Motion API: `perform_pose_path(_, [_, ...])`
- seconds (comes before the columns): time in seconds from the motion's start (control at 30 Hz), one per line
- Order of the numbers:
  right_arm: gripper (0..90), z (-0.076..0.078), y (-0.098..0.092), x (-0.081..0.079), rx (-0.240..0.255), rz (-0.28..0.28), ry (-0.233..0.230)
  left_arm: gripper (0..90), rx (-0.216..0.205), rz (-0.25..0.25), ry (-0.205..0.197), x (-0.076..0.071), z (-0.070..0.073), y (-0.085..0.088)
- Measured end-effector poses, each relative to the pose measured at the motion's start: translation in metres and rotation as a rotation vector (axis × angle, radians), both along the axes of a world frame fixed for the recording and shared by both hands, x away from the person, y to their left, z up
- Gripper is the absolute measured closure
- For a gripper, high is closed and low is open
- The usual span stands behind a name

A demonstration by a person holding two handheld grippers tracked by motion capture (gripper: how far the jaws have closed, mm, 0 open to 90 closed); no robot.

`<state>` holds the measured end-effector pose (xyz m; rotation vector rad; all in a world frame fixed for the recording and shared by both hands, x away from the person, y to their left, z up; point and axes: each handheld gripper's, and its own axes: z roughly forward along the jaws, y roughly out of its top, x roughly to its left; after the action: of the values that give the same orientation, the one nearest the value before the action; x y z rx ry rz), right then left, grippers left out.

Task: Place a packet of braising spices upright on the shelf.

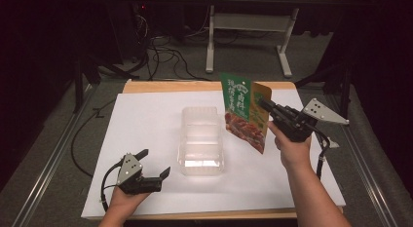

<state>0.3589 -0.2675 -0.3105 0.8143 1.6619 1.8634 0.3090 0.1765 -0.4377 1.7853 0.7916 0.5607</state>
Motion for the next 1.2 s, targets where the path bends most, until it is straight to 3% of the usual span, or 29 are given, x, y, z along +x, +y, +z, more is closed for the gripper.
perform_pose_path(0.33, [90.0, 0.000, 0.031, 0.011, 0.003, 0.064, -0.007, 5.3, -0.005, 0.007, 0.001, 0.000, 0.000, 0.001])
perform_pose_path(0.63, [90.0, -0.009, 0.058, 0.025, -0.014, 0.115, 0.004, 5.3, -0.025, 0.020, 0.002, -0.001, 0.001, 0.004])
perform_pose_path(1.2, [90.0, -0.032, 0.098, 0.058, -0.006, 0.163, 0.016, 5.4, -0.034, 0.024, 0.008, -0.001, 0.001, 0.008])
